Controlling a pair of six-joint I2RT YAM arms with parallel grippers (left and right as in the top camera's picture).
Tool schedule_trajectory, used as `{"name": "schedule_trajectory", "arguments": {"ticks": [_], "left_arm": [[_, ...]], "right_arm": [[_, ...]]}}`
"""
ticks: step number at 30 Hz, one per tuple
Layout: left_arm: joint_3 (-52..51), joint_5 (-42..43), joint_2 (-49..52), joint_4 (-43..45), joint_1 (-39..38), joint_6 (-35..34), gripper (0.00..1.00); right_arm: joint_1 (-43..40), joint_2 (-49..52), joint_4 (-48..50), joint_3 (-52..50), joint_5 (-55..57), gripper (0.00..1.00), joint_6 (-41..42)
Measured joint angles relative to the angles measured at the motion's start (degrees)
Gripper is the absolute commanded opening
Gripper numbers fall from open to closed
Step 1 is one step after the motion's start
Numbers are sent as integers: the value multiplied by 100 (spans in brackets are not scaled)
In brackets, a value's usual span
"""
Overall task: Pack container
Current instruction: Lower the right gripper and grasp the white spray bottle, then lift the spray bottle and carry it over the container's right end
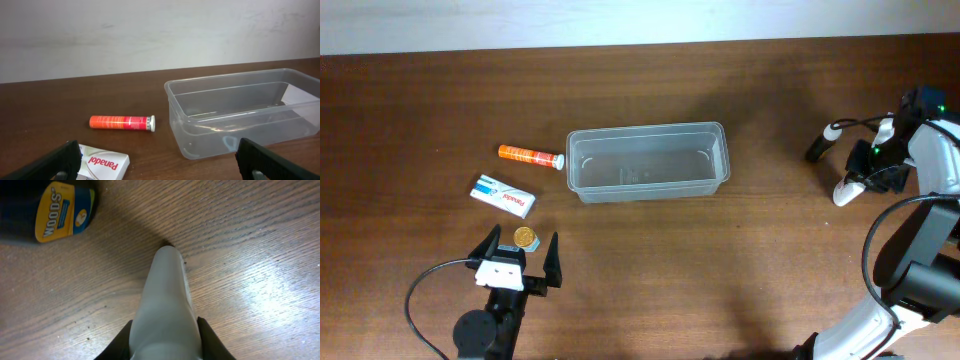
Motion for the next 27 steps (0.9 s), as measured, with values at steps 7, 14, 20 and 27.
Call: {"name": "schedule_trajectory", "arguments": {"ticks": [7, 14, 20, 27], "left_arm": [[0, -2, 0, 0, 0, 0, 100], [0, -2, 0, 0, 0, 0, 99], [0, -2, 0, 0, 0, 0, 99], [0, -2, 0, 0, 0, 0, 99]], "right_arm": [[0, 0, 13, 0, 22, 8, -11], [0, 0, -256, 48, 50, 8, -11], [0, -2, -1067, 610, 42, 8, -13], [98, -282, -2026, 1681, -24, 8, -13]]}}
